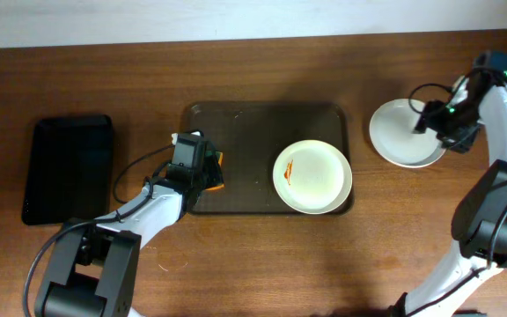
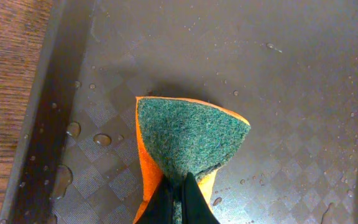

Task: Clean dirty plates on tray and stack at the side
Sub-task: 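Carry the pale green plate right and stack it on the pink plate, then grip the cream plate rim with the right gripper and pull it left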

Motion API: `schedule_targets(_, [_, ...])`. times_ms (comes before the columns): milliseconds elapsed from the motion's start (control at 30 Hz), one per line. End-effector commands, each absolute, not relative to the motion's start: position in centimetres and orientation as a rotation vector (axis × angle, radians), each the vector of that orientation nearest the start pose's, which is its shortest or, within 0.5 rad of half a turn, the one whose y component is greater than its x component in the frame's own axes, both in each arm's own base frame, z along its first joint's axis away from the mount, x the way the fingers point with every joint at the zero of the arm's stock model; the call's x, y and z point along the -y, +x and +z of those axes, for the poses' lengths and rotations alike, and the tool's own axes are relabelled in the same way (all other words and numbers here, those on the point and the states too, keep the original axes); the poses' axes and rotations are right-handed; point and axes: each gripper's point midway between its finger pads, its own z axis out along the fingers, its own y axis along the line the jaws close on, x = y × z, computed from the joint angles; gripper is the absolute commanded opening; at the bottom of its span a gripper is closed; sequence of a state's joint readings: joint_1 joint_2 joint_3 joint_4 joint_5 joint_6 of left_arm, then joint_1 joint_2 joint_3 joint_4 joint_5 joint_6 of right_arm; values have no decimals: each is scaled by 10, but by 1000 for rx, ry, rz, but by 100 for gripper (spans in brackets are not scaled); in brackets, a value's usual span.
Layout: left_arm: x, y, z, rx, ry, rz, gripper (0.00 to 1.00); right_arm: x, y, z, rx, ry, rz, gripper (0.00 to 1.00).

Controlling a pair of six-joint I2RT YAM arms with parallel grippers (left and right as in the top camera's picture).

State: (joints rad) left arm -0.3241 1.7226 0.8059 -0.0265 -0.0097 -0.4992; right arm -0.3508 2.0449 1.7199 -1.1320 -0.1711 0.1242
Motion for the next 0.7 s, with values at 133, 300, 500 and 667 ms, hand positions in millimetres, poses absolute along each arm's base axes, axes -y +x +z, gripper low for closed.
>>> schedule_targets(133, [128, 375, 10, -2564, -236, -329, 0, -55, 387, 104, -3103, 200, 365, 49])
schedule_targets(300, [128, 375, 9, -2566, -236, -328, 0, -67, 391, 88, -3056, -64, -193, 71])
schedule_targets(500, [128, 376, 10, -2562, -236, -330, 0, -86, 399, 43, -2999, -421, -41, 57])
schedule_targets(667, [128, 376, 10, -2563, -236, -330, 0, -84, 401, 12, -3041, -467, -70, 59])
